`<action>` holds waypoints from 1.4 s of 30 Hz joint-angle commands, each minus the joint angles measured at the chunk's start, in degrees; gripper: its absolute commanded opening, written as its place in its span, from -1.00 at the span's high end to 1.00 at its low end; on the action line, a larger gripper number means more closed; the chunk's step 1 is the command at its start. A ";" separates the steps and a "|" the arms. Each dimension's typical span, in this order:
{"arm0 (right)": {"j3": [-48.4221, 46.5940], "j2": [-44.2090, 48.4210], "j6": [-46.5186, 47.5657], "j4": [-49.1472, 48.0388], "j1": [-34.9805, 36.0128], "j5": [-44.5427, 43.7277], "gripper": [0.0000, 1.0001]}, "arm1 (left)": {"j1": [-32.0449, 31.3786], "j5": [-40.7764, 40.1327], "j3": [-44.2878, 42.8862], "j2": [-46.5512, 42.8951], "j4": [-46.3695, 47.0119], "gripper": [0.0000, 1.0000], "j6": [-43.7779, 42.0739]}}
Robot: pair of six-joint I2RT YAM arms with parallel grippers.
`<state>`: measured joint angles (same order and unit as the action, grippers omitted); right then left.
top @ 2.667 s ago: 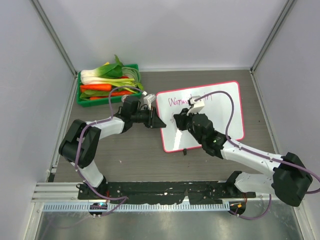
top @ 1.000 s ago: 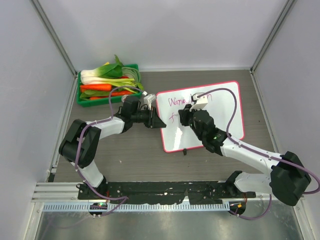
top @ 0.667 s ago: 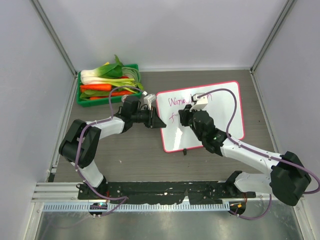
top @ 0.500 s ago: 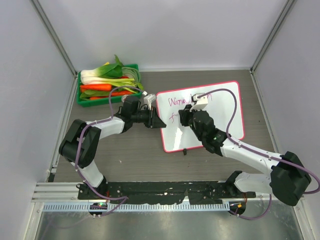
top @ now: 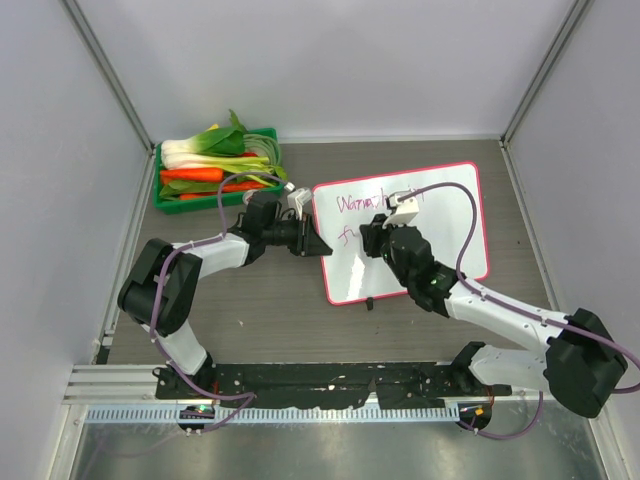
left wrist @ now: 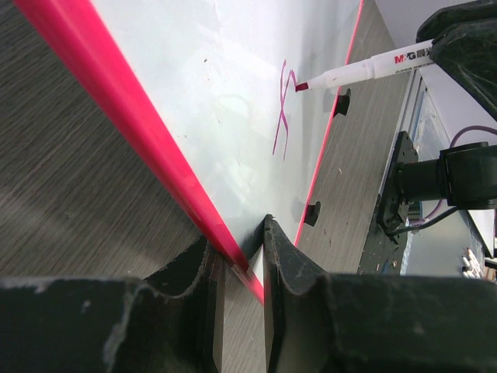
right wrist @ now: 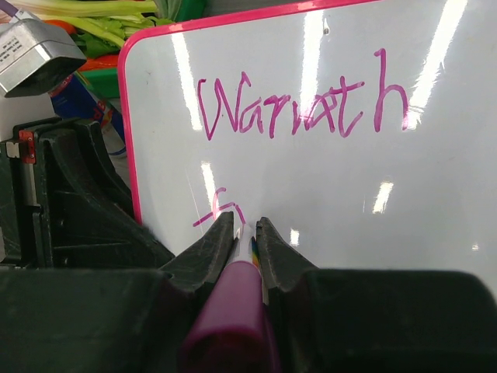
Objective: Write a sentence on the whiteboard
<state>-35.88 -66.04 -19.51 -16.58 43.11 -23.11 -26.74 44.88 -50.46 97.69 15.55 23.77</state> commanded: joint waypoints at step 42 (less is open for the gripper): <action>-4.82 -1.02 2.02 2.69 -0.14 -4.84 0.97 | -1.65 -5.60 0.53 2.42 -5.62 1.00 -7.33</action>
<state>-39.97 -68.27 -18.09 -14.46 43.05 -26.00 -26.76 45.01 -50.57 97.73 15.44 23.75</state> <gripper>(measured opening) 0.214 0.226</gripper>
